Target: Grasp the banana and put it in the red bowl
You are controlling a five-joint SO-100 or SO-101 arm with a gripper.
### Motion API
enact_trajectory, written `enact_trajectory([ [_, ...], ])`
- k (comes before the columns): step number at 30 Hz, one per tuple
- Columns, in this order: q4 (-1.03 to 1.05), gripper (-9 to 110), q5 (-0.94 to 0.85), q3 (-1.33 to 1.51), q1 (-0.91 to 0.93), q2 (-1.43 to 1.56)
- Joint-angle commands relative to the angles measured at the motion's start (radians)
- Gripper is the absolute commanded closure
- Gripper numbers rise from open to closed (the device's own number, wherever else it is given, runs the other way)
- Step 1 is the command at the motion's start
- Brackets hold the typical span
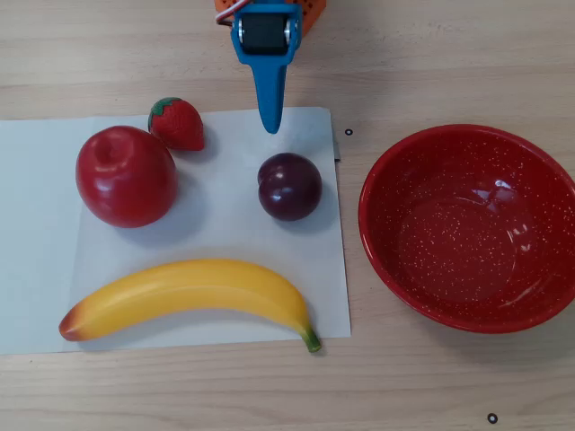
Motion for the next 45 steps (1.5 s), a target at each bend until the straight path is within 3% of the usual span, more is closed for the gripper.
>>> enact_trajectory([
  [1,-0.043,101,0.028,-0.066,-0.018,-0.074],
  [9,0.057,101,0.005,-0.336,-0.015,-0.275],
  [22,0.141,101,0.126,-0.854,-0.101,-0.776],
  [45,0.601,101,0.201,-1.815,-0.216,-1.497],
])
